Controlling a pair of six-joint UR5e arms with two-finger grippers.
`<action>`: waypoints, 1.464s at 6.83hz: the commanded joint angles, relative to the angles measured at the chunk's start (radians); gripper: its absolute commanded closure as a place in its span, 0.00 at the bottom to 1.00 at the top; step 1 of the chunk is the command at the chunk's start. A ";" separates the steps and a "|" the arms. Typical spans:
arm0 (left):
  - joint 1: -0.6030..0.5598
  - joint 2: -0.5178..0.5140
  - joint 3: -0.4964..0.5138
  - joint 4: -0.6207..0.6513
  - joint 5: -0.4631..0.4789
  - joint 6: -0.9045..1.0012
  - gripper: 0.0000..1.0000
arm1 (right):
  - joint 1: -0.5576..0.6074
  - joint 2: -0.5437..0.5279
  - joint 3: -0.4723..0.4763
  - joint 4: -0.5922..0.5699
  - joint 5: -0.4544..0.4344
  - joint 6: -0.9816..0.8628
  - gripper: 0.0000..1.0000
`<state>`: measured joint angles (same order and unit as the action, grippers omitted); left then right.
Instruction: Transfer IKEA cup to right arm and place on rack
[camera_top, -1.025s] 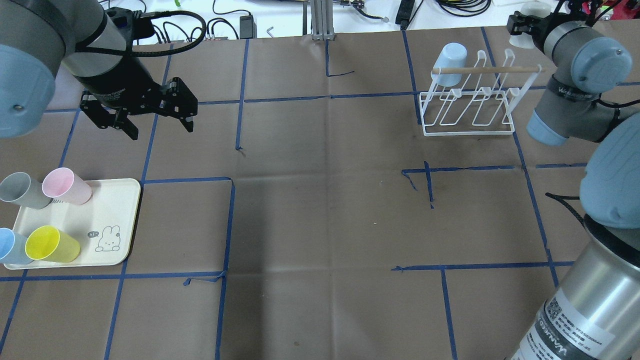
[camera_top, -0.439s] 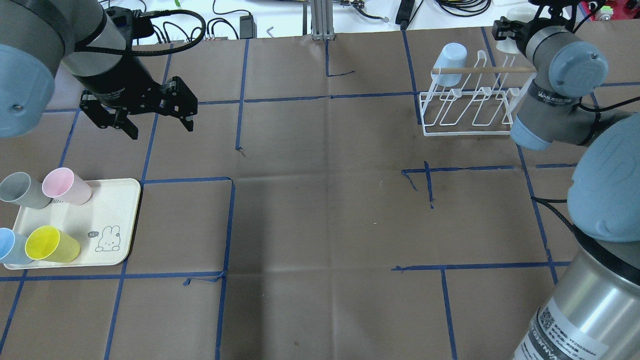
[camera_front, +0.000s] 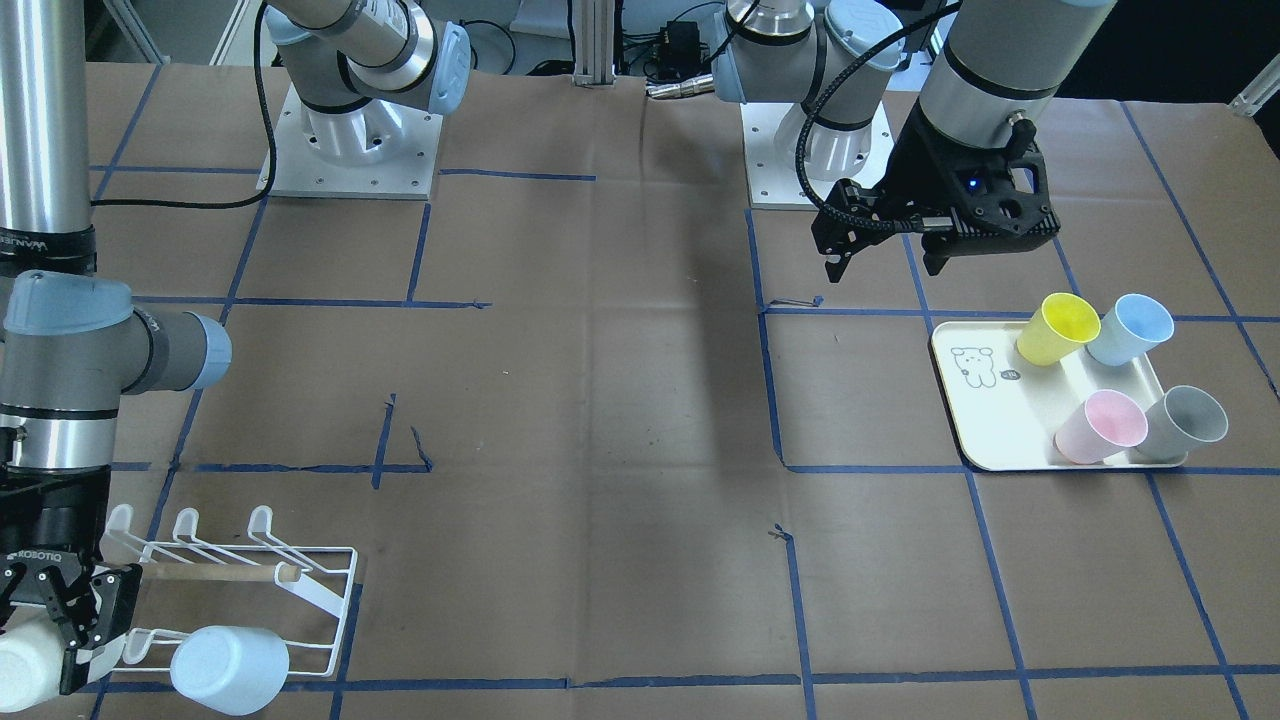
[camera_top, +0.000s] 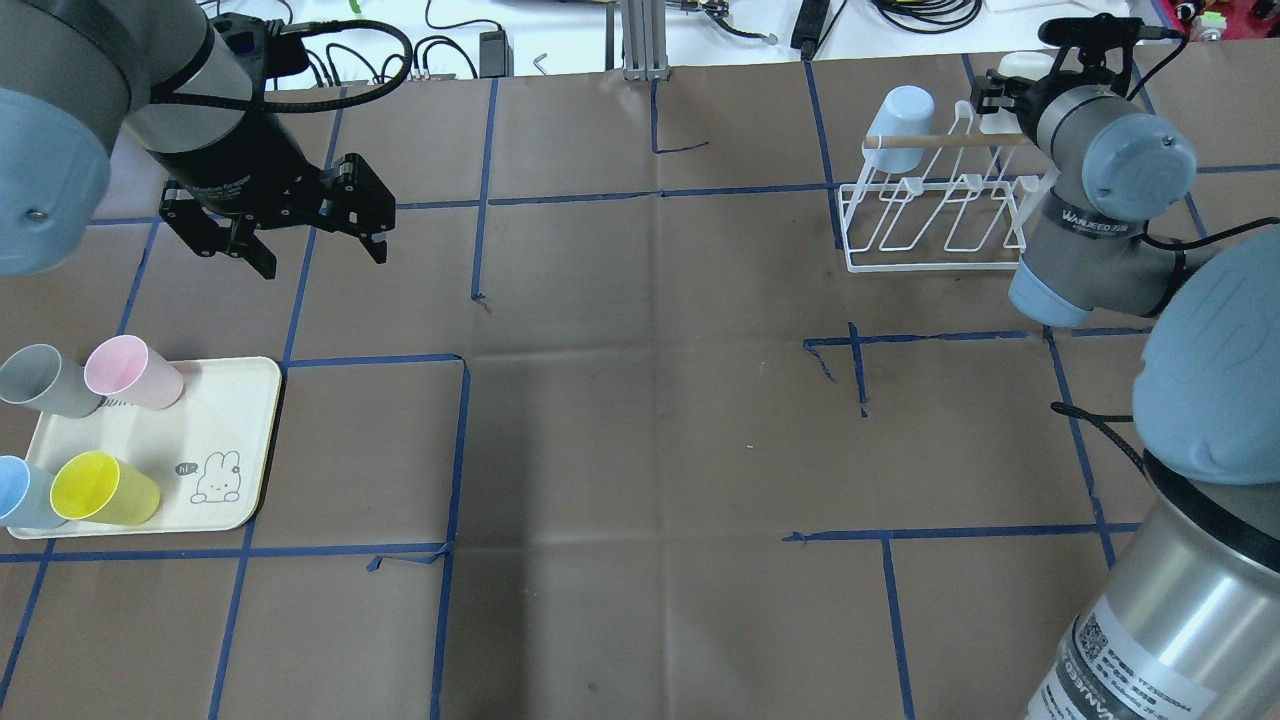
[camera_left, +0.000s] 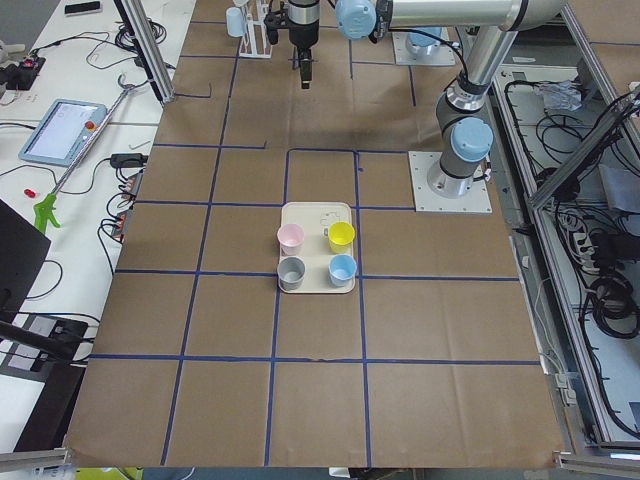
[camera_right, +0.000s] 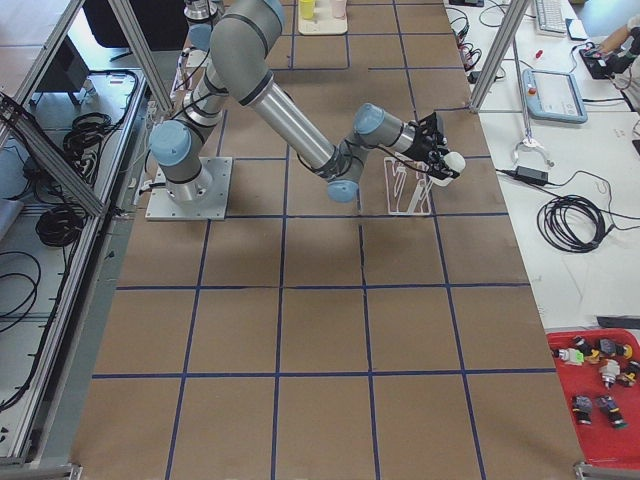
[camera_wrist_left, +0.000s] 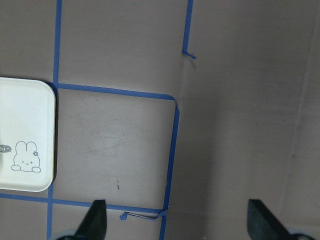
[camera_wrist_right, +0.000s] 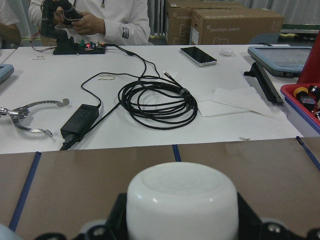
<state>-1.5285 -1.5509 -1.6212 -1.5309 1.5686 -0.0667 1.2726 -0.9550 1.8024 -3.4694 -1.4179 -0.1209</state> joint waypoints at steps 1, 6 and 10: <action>-0.001 0.000 0.000 0.000 0.002 0.001 0.00 | 0.001 -0.008 0.003 0.010 0.000 0.006 0.00; -0.001 -0.006 0.001 0.008 0.004 -0.005 0.00 | 0.008 -0.228 -0.003 0.203 0.004 0.006 0.00; -0.001 -0.005 0.001 0.009 0.002 -0.005 0.00 | 0.094 -0.497 -0.006 0.748 0.004 0.003 0.00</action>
<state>-1.5294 -1.5555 -1.6198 -1.5228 1.5709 -0.0721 1.3356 -1.3776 1.7968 -2.9218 -1.4144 -0.1207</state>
